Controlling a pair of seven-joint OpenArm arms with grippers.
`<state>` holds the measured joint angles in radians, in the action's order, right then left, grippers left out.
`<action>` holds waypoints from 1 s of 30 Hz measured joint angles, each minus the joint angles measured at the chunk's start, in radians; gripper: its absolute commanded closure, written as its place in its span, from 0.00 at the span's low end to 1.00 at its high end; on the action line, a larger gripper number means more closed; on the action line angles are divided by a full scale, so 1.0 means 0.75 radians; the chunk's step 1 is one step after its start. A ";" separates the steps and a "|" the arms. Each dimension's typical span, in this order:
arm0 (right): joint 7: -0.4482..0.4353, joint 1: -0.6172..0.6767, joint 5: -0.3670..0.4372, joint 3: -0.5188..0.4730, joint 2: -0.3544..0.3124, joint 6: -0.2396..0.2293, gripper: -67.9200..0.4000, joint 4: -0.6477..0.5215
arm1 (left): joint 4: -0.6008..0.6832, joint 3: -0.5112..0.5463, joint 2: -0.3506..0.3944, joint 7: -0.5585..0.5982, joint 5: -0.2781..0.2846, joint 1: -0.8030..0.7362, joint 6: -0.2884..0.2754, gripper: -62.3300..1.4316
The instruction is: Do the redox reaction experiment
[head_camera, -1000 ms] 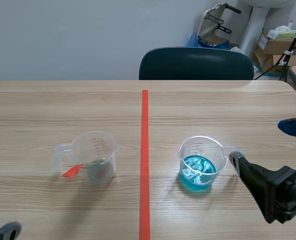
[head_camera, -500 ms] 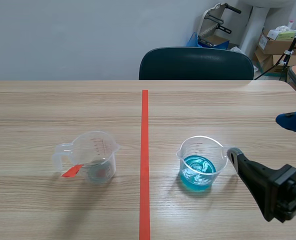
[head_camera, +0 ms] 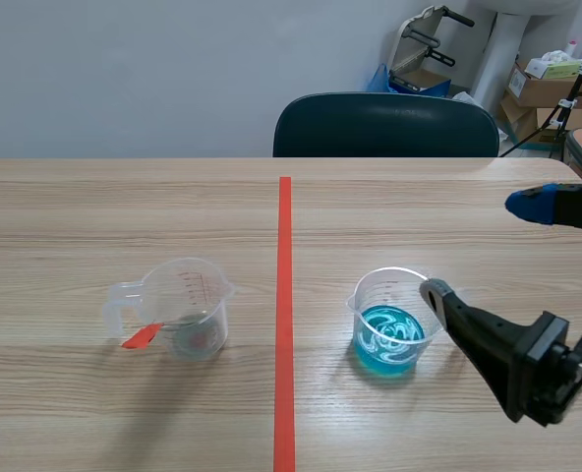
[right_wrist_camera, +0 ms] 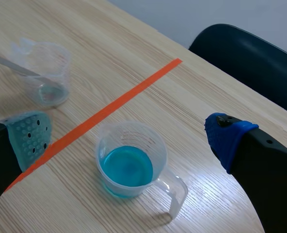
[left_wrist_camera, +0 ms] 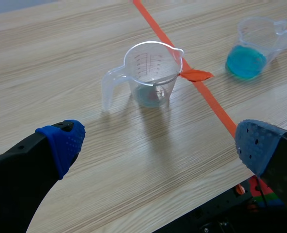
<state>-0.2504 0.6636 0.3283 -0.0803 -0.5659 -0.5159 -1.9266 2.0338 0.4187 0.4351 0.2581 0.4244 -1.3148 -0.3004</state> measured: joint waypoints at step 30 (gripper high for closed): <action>-0.075 -0.601 -0.413 0.864 -0.162 0.007 0.00 0.015 | 0.002 0.000 0.000 0.001 0.000 0.000 0.001 0.00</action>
<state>-0.3065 0.2127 0.0185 0.5674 -0.6876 -0.5110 -1.9156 2.0354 0.4187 0.4351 0.2588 0.4244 -1.3148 -0.3000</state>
